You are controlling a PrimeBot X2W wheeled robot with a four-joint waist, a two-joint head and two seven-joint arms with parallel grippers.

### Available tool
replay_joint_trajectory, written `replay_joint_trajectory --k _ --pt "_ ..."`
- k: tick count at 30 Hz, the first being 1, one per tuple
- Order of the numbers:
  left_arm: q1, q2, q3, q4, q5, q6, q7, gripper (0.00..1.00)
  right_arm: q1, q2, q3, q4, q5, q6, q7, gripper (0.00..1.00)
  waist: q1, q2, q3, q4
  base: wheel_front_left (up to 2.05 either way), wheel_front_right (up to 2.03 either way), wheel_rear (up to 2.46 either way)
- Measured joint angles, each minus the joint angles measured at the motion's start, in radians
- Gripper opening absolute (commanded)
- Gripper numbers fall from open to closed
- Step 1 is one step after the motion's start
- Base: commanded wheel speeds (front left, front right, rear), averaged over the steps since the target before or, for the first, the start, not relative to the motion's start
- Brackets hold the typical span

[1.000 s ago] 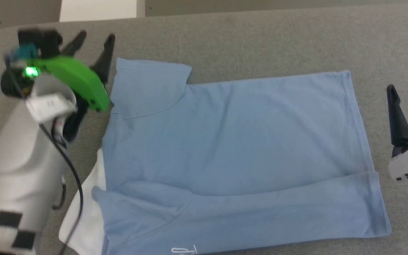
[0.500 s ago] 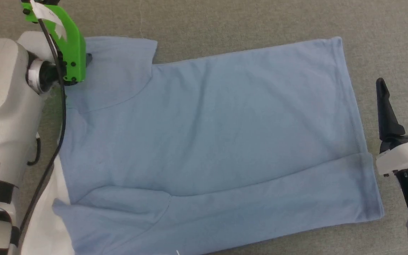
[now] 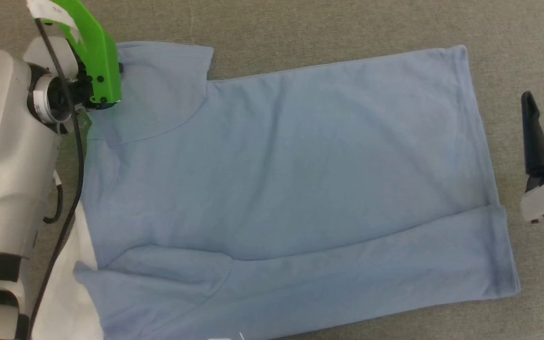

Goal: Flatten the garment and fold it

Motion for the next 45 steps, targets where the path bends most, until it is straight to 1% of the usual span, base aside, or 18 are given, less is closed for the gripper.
replay_joint_trajectory --k 3,5,10,15,19,23,27,33,34,35,39,45 --pt "0.029 -0.009 0.027 -0.035 -0.028 -0.004 -0.037 0.0 -0.044 -0.034 -0.001 0.002 0.001 0.0 0.056 1.0 0.0 0.0 -0.008 0.015 0.0 0.0 0.0" --pt "0.046 -0.012 0.053 -0.077 -0.051 -0.008 -0.073 0.0 -0.091 -0.071 0.008 0.011 0.003 0.0 0.121 1.0 0.0 0.0 -0.012 0.026 0.0 0.0 0.0" --pt "0.09 0.007 0.1 -0.207 -0.082 -0.012 -0.132 0.0 -0.213 -0.165 0.068 0.058 0.021 0.0 0.332 1.0 0.0 0.0 -0.007 0.053 0.0 0.0 0.0" --pt "0.158 0.032 0.128 -0.347 -0.096 -0.003 -0.148 0.0 -0.322 -0.235 0.142 0.099 0.037 0.0 0.547 1.0 0.0 0.0 0.017 0.079 0.0 0.0 0.0" --pt "0.202 0.056 0.153 -0.448 -0.112 0.012 -0.156 0.0 -0.381 -0.248 0.184 0.126 0.04 0.0 0.716 1.0 -0.0001 0.0 0.048 0.099 0.0 0.0 0.0" --pt "0.224 0.067 0.17 -0.527 -0.128 0.022 -0.157 0.0 -0.414 -0.25 0.209 0.138 0.019 0.0 0.825 1.0 -0.0001 0.0 0.082 0.12 0.0 0.0 0.0" --pt "0.238 0.075 0.179 -0.577 -0.132 0.029 -0.156 0.0 -0.437 -0.242 0.232 0.14 0.0 0.0 0.874 1.0 -0.0001 0.0 0.116 0.139 0.0 0.0 0.0" --pt "0.263 0.079 0.183 -0.604 -0.14 0.039 -0.156 0.0 -0.467 -0.231 0.224 0.137 -0.004 0.0 0.964 1.0 -0.0001 0.0 0.15 0.158 0.0 0.0 0.0" --pt "0.265 0.08 0.184 -0.606 -0.141 0.039 -0.156 0.0 -0.471 -0.225 0.212 0.135 0.001 0.0 0.979 0.6 -0.0001 0.0 0.153 0.159 0.0 0.0 0.0" --pt "0.267 0.08 0.186 -0.607 -0.144 0.039 -0.157 0.0 -0.473 -0.222 0.206 0.133 0.004 0.0 0.992 0.0 -0.0001 0.0 0.155 0.16 0.0 0.0 0.0" --pt "0.271 0.079 0.187 -0.602 -0.145 0.039 -0.168 0.0 -0.473 -0.193 0.196 0.123 0.004 0.0 1.0 0.0 0.0 0.0 0.146 0.158 0.0 0.0 0.0" --pt "0.274 0.06 0.19 -0.58 -0.164 0.034 -0.193 0.0 -0.467 -0.199 0.197 0.129 0.017 0.0 0.911 0.0 0.0 0.0 0.092 0.151 0.0 0.0 0.0"
